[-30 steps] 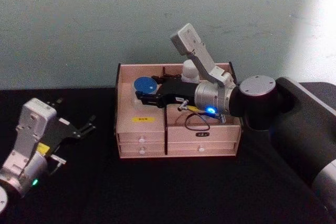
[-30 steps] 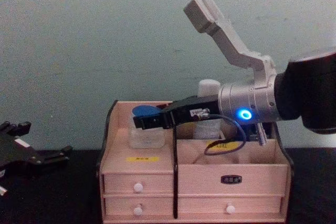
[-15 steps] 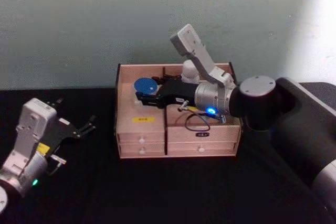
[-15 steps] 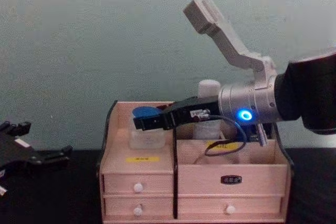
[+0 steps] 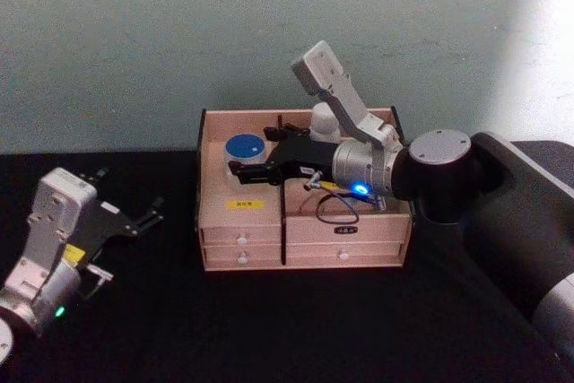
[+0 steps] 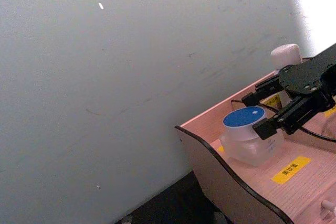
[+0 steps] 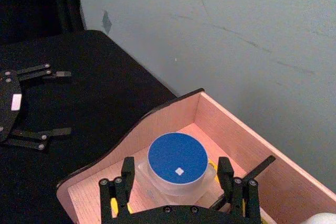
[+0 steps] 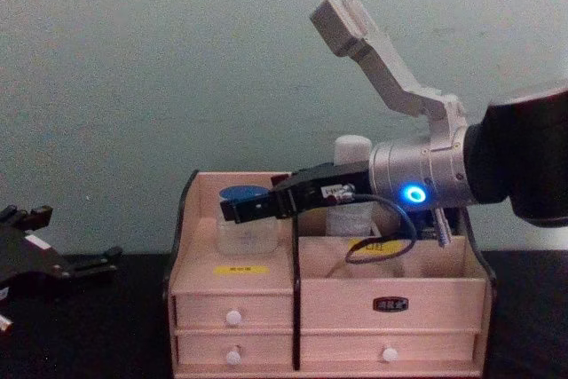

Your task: Pick up the facial cleanser and watermelon frost from the table and place them into the tiered storage box.

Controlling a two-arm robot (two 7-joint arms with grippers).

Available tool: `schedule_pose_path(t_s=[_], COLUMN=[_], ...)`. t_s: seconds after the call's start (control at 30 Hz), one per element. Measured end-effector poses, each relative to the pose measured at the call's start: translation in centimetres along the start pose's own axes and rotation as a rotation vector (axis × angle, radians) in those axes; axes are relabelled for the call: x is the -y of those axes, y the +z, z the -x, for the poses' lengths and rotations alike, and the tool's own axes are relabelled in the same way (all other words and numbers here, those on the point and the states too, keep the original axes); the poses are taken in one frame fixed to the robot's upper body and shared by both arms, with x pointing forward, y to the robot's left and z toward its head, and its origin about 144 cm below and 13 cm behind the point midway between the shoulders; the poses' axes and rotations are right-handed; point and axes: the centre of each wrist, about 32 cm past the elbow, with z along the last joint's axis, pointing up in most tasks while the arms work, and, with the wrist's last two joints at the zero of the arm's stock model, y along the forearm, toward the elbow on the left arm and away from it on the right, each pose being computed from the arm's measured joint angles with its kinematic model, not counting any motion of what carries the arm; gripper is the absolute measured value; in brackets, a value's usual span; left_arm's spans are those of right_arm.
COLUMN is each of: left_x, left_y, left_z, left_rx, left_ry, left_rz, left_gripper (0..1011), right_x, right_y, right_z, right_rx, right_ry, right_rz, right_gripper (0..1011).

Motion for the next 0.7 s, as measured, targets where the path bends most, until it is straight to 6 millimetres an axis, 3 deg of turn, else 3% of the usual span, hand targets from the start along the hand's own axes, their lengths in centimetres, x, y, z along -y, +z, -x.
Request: schedule_pose_path(t_s=[0.33, 0.7], left_x=[0.0, 0.0], left_y=[0.0, 0.0], left_z=[0.0, 0.0], left_rx=[0.0, 0.0], left_ry=[0.0, 0.0], left_rz=[0.0, 0.0], left_gripper=[1001, 1001], right_x=[0.1, 2.5], right_y=[0.0, 1.1], right_z=[0.0, 0.3], right_rx=[-0.002, -0.022], right_ry=[-0.001, -0.023], right_rz=[-0.004, -0.107], right_gripper=[1000, 1000])
